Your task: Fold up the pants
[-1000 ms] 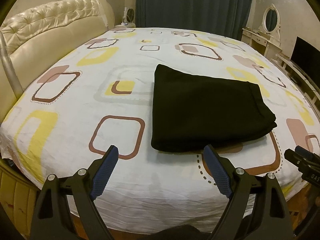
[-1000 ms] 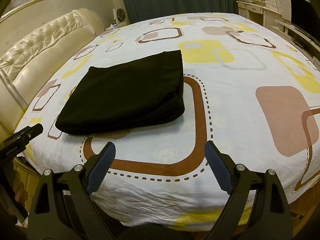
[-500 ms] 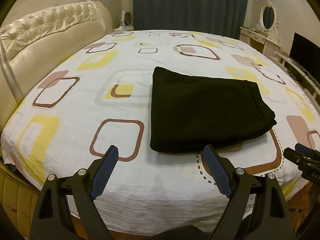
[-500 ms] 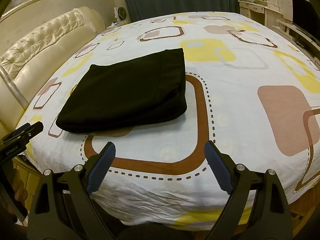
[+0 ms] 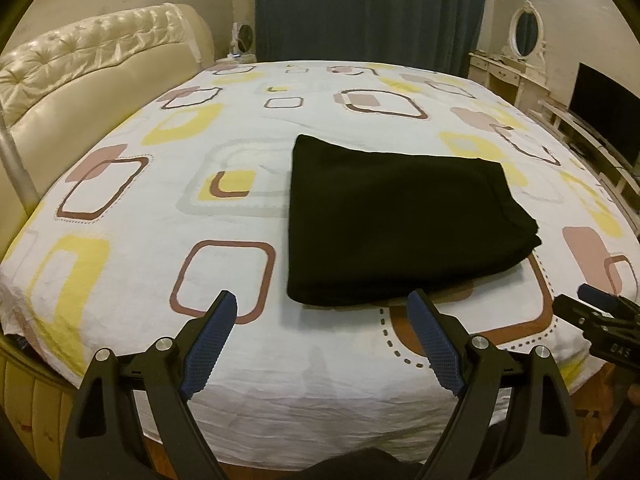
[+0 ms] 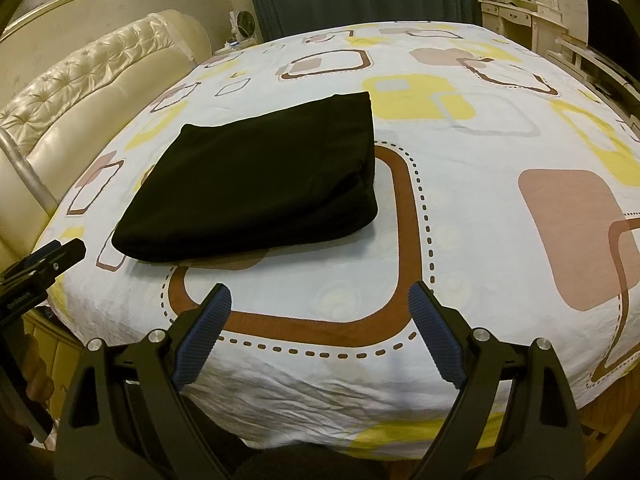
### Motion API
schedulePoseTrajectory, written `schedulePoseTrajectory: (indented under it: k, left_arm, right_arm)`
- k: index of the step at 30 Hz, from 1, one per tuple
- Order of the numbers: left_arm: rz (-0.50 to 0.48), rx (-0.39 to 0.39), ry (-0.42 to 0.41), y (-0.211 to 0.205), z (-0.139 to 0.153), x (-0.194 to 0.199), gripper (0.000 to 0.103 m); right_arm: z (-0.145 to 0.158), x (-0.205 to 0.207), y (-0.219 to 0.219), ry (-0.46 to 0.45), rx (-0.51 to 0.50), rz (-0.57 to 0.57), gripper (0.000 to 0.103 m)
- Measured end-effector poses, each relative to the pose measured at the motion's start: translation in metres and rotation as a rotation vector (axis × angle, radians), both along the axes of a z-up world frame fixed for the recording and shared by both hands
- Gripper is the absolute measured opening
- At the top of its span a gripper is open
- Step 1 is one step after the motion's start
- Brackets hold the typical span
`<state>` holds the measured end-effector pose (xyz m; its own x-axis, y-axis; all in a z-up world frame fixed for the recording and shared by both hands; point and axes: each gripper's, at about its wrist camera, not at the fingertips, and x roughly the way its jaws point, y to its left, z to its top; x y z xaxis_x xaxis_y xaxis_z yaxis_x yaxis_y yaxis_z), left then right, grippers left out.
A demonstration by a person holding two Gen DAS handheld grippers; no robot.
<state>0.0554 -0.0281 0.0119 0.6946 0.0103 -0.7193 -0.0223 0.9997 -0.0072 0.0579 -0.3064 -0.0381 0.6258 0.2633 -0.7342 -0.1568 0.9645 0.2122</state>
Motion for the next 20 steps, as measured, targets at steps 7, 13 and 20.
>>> schedulePoseTrajectory:
  k: [7,13,20]
  left_arm:
    - [0.029,0.046,-0.111,-0.007,0.007,-0.014,0.089]
    - [0.048,0.006,-0.169,0.001,0.022,-0.016,0.089]
    - [0.064,0.070,-0.087,-0.001,0.003,-0.004,0.089]
  right_arm:
    - [0.002,-0.001,0.000,-0.017,0.012,0.004,0.090]
    - [0.006,-0.002,0.001,-0.039,0.010,0.013,0.090]
    - [0.006,0.001,-0.003,-0.035,0.012,0.005,0.090]
